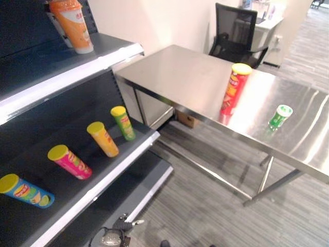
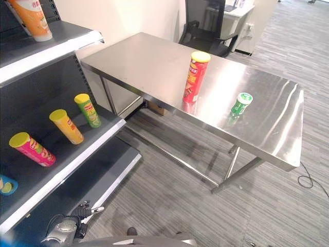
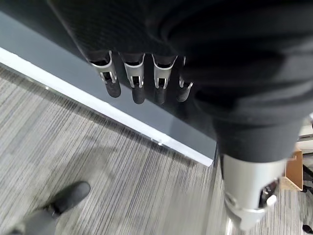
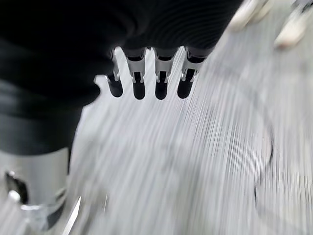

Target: Put the goods on the table back onto the shelves and tidy them up.

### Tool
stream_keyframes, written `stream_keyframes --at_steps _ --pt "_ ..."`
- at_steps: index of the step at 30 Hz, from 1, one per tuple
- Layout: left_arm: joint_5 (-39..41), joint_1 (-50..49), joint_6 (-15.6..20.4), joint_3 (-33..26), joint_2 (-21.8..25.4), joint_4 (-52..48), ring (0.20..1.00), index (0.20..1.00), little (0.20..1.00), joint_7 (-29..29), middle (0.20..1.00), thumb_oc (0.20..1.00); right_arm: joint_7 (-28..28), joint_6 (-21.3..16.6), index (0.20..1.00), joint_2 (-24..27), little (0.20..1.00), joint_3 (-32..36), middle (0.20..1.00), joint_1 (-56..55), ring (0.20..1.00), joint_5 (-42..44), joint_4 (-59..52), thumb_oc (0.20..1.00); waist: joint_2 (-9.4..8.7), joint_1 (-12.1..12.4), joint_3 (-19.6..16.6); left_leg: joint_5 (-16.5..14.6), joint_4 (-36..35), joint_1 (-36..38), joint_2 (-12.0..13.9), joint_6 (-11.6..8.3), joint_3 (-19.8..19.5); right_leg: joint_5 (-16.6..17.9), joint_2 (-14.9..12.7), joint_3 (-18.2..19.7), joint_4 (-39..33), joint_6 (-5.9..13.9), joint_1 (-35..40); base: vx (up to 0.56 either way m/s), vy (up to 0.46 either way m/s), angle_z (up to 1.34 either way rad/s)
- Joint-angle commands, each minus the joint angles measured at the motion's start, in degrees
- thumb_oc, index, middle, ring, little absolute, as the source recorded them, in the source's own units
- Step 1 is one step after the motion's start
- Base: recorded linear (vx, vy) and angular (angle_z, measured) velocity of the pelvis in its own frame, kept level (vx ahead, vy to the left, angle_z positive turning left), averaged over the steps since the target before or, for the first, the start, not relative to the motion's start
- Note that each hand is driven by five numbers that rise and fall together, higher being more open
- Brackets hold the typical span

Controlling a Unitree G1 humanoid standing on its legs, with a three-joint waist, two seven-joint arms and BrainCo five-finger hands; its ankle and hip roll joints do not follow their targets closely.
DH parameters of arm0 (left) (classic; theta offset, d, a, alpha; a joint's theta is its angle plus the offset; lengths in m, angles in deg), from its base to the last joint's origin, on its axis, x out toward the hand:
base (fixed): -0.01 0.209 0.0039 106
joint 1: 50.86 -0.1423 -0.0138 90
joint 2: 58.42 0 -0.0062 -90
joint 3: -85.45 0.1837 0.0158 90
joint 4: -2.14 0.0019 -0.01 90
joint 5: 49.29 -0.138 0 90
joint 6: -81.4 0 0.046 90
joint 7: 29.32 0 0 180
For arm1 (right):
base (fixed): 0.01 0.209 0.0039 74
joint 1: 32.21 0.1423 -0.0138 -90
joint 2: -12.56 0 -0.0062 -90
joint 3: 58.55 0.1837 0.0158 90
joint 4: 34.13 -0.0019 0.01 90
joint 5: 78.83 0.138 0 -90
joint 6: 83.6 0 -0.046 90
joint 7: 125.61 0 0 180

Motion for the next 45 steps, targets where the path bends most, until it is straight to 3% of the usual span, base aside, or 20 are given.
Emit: stream_keyframes --at_steps 1,7,9,13,16,18,20,23,25,27,29,31,33,34,35,37,39,41,42,45 --pt "-2.2 2.8 1.4 -0.3 -2.0 1.5 1.0 1.0 1.0 0.7 1.0 1.0 1.8 -1.4 1.0 8.7 1.0 4.0 1.0 2.1 1.0 2.1 5.4 1.0 2.9 1.0 1.3 -7.9 1.3 4.1 1.0 -1.32 -2.8 1.3 2.9 -1.6 0.9 0.44 -4.3 0.04 0.036 0.03" --pt "-3.5 3.7 1.0 0.1 -2.6 3.1 1.0 1.0 1.0 0.9 1.0 1.0 3.1 -1.4 1.0 18.4 1.0 12.6 1.0 0.1 1.0 2.1 6.1 1.0 1.77 0.7 0.9 -8.0 1.3 4.2 1.3 -1.61 -3.1 1.1 3.0 -2.5 0.9 0.65 -4.2 0.04 0.012 0.06" --pt "-4.0 2.5 0.7 -0.5 -2.4 3.7 1.0 1.0 1.0 0.7 1.0 1.0 5.7 -2.6 1.0 26.8 1.0 16.9 1.0 0.6 1.0 -1.5 -5.5 1.0 0.6 0.9 0.5 -8.3 1.3 4.6 1.6 -1.85 -3.0 1.1 3.1 -2.8 0.9 0.83 -4.1 0.04 0.0 0.06" --pt "-3.0 0.2 0.6 -1.7 -2.4 2.7 1.0 1.0 1.0 0.9 1.0 1.0 8.2 -3.4 1.0 32.1 1.0 18.0 1.0 2.6 1.0 -5.7 -20.3 1.0 0.34 1.8 0.4 -8.8 1.3 5.4 1.3 -1.12 -3.2 1.7 3.3 -1.6 1.6 1.07 -4.5 0.01 0.03 -0.05" --pt "-1.7 -0.4 0.4 -2.4 -2.5 1.2 1.0 1.0 1.0 0.9 1.0 1.0 9.8 -3.6 1.0 33.4 1.0 19.2 1.0 3.8 1.0 -7.5 -28.2 1.0 0.76 2.3 1.4 -8.9 1.3 5.4 1.2 -0.32 -3.5 1.2 3.4 -0.9 7.7 1.48 -7.6 -0.05 0.06 -0.13" --pt "-0.3 -1.6 0.1 -2.5 -1.6 -2.1 1.0 1.0 1.0 1.2 1.0 1.0 12.0 -4.3 1.0 35.2 1.0 18.6 1.0 7.5 1.0 -8.8 -33.8 1.0 1.61 3.0 3.6 -8.6 1.3 5.7 1.0 0.7 -4.2 0.7 3.7 -0.1 17.9 2.5 -12.2 -0.08 0.054 -0.19" --pt "0.0 -1.6 0.0 -1.9 -1.1 -2.5 1.0 1.0 1.0 1.6 1.0 1.0 11.8 -4.7 1.0 37.3 1.0 17.3 1.0 10.2 1.0 -8.4 -33.3 1.0 1.82 3.4 4.1 -8.4 1.3 5.8 0.9 0.82 -5.0 0.3 2.8 -0.2 21.1 2.83 -13.7 -0.03 0.005 -0.21" --pt "-0.1 -2.0 0.1 -1.4 -0.5 -3.0 1.0 1.0 1.0 2.0 1.0 1.0 10.2 -4.8 1.0 39.7 1.0 14.7 1.0 13.3 1.0 -8.9 -34.3 1.0 2.05 4.3 4.0 -8.4 1.3 5.7 1.2 0.45 -5.4 0.7 0.6 -1.0 18.0 2.48 -13.2 0.04 -0.092 0.0" --pt "1.6 -2.2 0.5 -0.7 0.2 -4.2 1.0 1.0 1.0 1.8 1.0 1.0 7.5 -5.0 1.0 42.5 1.0 7.5 1.0 18.6 1.0 -9.0 -35.2 1.0 0.92 5.2 3.8 -8.2 1.3 5.2 2.3 -0.57 -6.4 5.8 -1.9 0.6 8.0 2.26 -12.4 0.13 -0.373 0.05" --pt "1.5 -2.6 0.8 -1.5 0.5 -3.8 1.0 1.0 1.0 1.8 1.0 1.0 5.5 -5.4 1.0 41.5 1.0 7.3 1.0 18.3 1.0 -7.5 -36.6 1.0 -1.11 5.4 2.5 -8.2 1.3 5.7 3.3 -2.28 -7.7 4.9 -1.0 0.7 3.8 2.5 -9.7 0.24 -0.51 0.67" --pt "2.1 -2.7 1.0 -1.5 0.5 -4.8 1.0 1.0 1.0 2.0 1.0 1.0 4.8 -6.1 1.0 42.5 1.0 7.4 1.0 18.0 1.0 -6.8 -36.7 1.0 -1.59 5.4 1.8 -7.8 1.3 5.7 5.2 -3.56 -9.0 3.6 0.6 -0.4 2.7 1.65 -8.4 0.26 -0.579 1.09" --pt "3.3 -3.5 1.5 -0.7 0.0 -5.5 1.0 1.0 1.0 2.4 1.0 1.0 3.8 -7.2 1.0 43.5 1.0 6.5 1.0 19.0 1.0 -4.4 -35.6 1.0 -1.27 5.1 1.3 -6.3 2.4 4.7 8.9 -5.92 -11.0 -0.2 4.4 -3.1 0.9 -1.32 -5.8 0.21 -0.684 0.63" --pt "4.1 -3.1 1.3 -0.6 -0.2 -6.3 1.0 1.0 1.0 2.3 1.0 1.0 3.7 -7.3 1.0 43.6 1.0 5.7 1.0 19.6 1.0 -4.0 -35.7 1.0 -1.32 4.5 2.0 -3.1 4.0 2.0 9.9 -6.86 -11.7 -1.4 5.4 -4.7 0.9 -2.7 -5.3 0.02 -0.384 0.46" --pt "4.3 -2.9 1.3 -0.9 -0.3 -6.4 1.0 1.0 1.0 2.3 1.0 1.0 3.8 -7.2 1.0 43.3 1.0 5.7 1.0 19.2 1.0 -4.3 -36.1 1.0 -1.47 4.0 2.0 -3.3 4.2 1.4 10.1 -6.77 -10.1 -2.0 5.7 -5.3 0.9 -2.95 -5.1 -0.01 -0.314 0.56" --pt "4.2 -2.7 1.1 -1.1 -0.6 -6.7 1.0 1.0 1.0 2.2 1.0 1.0 4.0 -7.1 1.0 42.8 1.0 6.4 1.0 18.1 1.0 -4.8 -36.8 1.0 -1.76 2.8 2.3 -3.6 6.0 0.2 10.6 -6.53 -4.1 -2.9 5.7 -7.0 0.9 -3.54 -4.4 0.0 -0.192 0.78" --pt "3.9 -2.7 0.9 -1.0 -0.9 -7.0 1.0 1.0 1.0 2.2 1.0 1.0 4.0 -6.9 1.0 42.1 1.0 7.1 1.0 17.3 1.0 -4.9 -36.8 1.0 -1.42 2.7 2.9 -3.8 7.0 -1.0 9.9 -6.13 -1.2 -3.0 5.5 -8.1 0.9 -3.59 -4.1 -0.01 -0.099 0.66" --pt "3.5 -3.4 0.7 -0.4 -1.3 -7.0 1.0 1.0 1.0 2.8 1.0 1.0 3.0 -6.2 1.0 41.9 1.0 6.3 1.0 17.0 1.0 -6.4 -36.4 1.0 -0.51 2.6 2.8 -4.2 5.4 -0.5 9.3 -6.43 -1.0 -3.0 5.7 -8.5 0.9 -3.19 -3.7 0.03 -0.003 0.33" --pt "1.8 -4.3 0.6 0.0 -1.7 -6.5 1.0 1.0 1.0 2.9 1.0 1.0 1.8 -5.2 1.0 41.0 1.0 0.2 1.0 20.7 1.0 -10.7 -37.0 1.0 0.48 2.7 1.9 -2.6 1.4 1.2 8.1 -6.3 -1.1 -2.3 5.1 -9.1 0.9 -2.86 -3.9 0.1 0.082 0.29" --pt "1.8 -4.4 0.6 -0.1 -1.7 -6.5 1.0 1.0 1.0 2.9 1.0 1.0 1.9 -5.2 1.0 41.0 1.0 -0.1 1.0 21.0 1.0 -10.7 -36.9 1.0 0.47 2.7 1.9 -2.6 1.3 1.3 8.0 -6.3 -1.0 -2.3 5.1 -9.0 0.9 -2.85 -3.9 0.15 0.134 0.05" --pt "2.2 -6.1 0.5 -1.3 -1.4 -5.1 1.0 1.0 1.0 2.7 1.0 1.0 0.7 -4.3 1.0 37.7 1.0 -10.6 1.0 29.0 1.0 -13.9 -34.6 1.0 1.5 3.9 1.6 -3.9 1.3 2.4 7.0 -5.9 -1.1 -1.8 3.8 -9.1 0.9 -2.24 -3.1 0.09 0.113 -0.02"
